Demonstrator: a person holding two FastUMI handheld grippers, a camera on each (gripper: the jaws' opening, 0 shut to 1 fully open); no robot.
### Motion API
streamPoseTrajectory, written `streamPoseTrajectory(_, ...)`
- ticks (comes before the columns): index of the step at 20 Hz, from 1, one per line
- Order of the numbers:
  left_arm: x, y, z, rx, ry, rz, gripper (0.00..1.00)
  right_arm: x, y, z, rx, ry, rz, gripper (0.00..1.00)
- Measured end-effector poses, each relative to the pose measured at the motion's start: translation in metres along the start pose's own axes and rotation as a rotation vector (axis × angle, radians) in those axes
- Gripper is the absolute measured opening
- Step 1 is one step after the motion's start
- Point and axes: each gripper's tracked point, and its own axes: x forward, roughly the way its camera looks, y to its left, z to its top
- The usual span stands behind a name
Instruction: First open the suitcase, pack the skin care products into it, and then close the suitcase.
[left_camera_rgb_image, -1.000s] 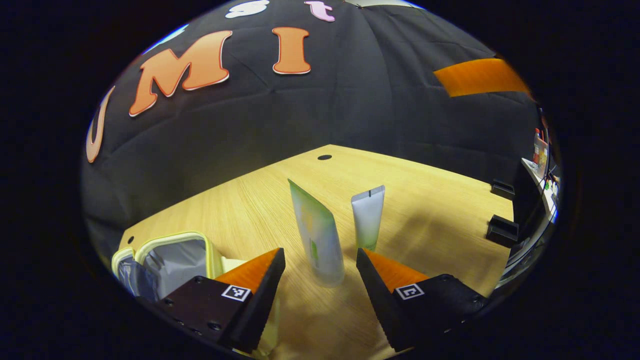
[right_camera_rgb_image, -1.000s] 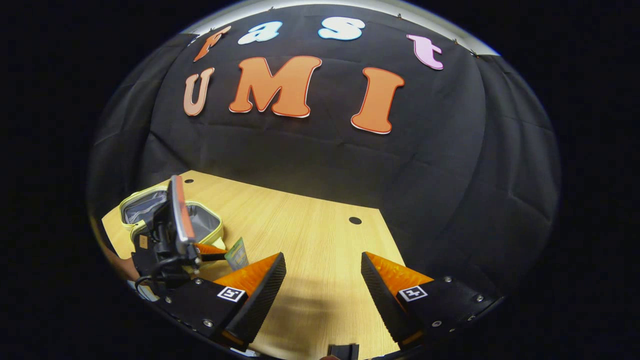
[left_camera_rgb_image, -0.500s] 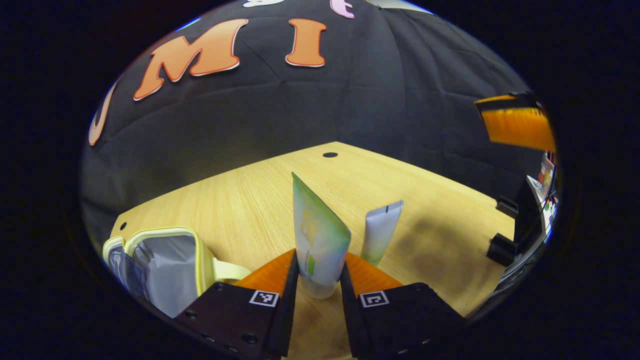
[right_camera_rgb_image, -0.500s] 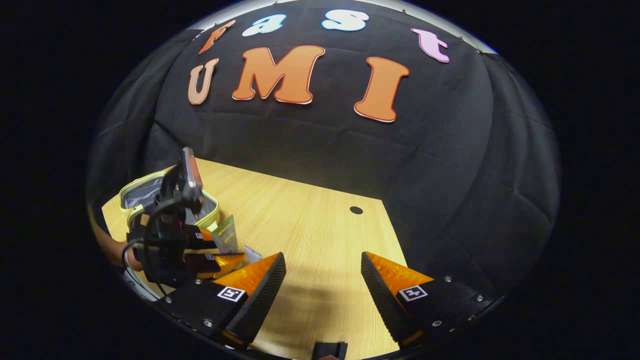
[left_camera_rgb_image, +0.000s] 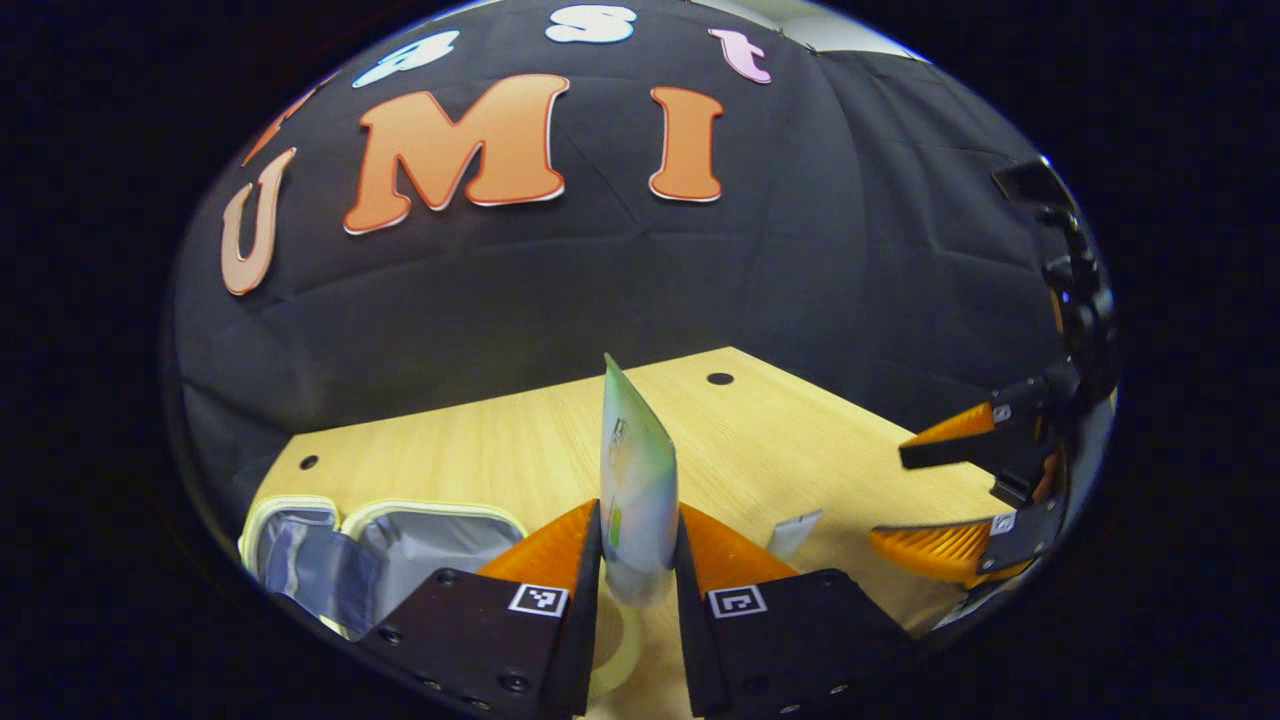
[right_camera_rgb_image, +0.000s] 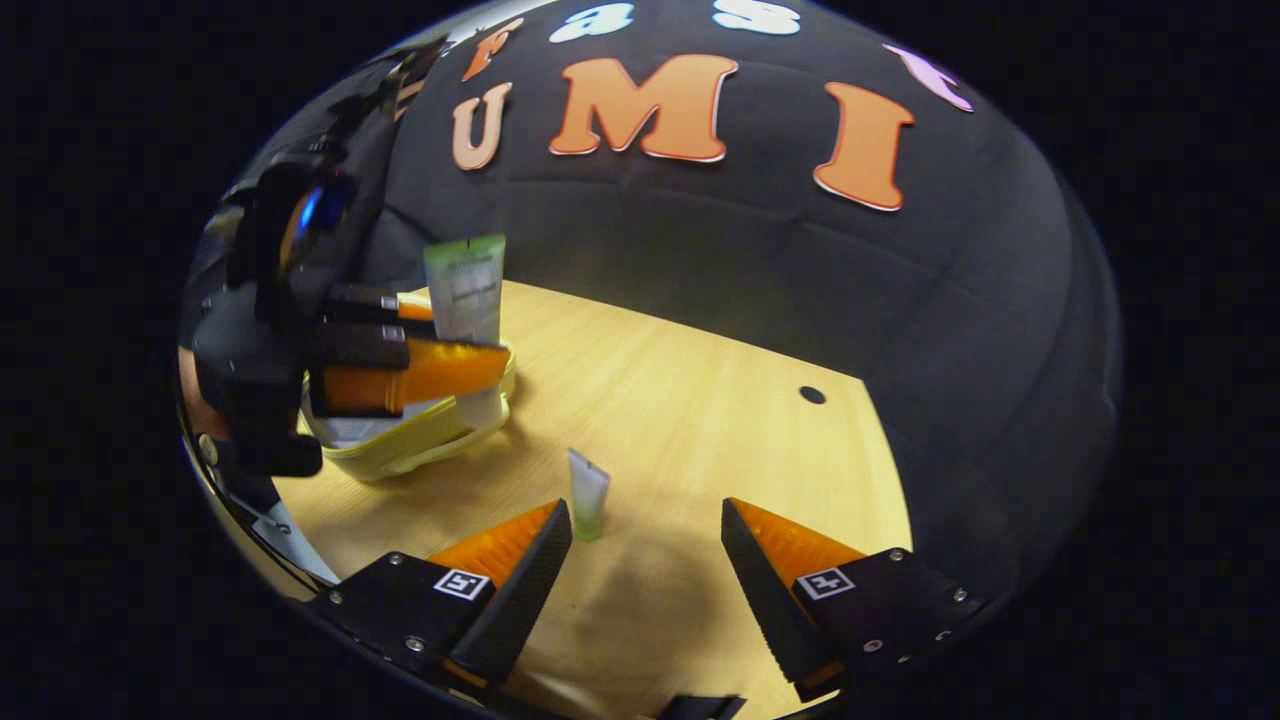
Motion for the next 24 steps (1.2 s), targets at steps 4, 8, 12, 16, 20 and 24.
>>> streamPoseTrajectory(4, -0.028, 0.037, -0.001, -0.005, 0.02, 0.119, 0.39, 0.031, 0.022, -0.02, -0.003, 0.042, 0.106, 0.93)
streamPoseTrajectory(8, -0.055, 0.082, -0.016, -0.029, 0.059, 0.239, 0.38, 0.055, 0.031, -0.028, -0.034, 0.071, 0.147, 0.81)
streamPoseTrajectory(12, -0.079, 0.123, -0.037, -0.061, 0.101, 0.315, 0.36, 0.069, 0.04, -0.042, -0.085, 0.119, 0.162, 0.65)
streamPoseTrajectory(16, -0.092, 0.153, -0.062, -0.068, 0.157, 0.332, 0.38, 0.076, 0.046, -0.048, -0.102, 0.146, 0.151, 0.58)
streamPoseTrajectory(20, -0.092, 0.173, -0.077, -0.073, 0.192, 0.321, 0.36, 0.088, 0.055, -0.043, -0.07, 0.162, 0.149, 0.35)
streamPoseTrajectory(24, -0.086, 0.179, -0.083, -0.073, 0.217, 0.252, 0.36, 0.076, 0.062, -0.03, -0.056, 0.164, 0.143, 0.33)
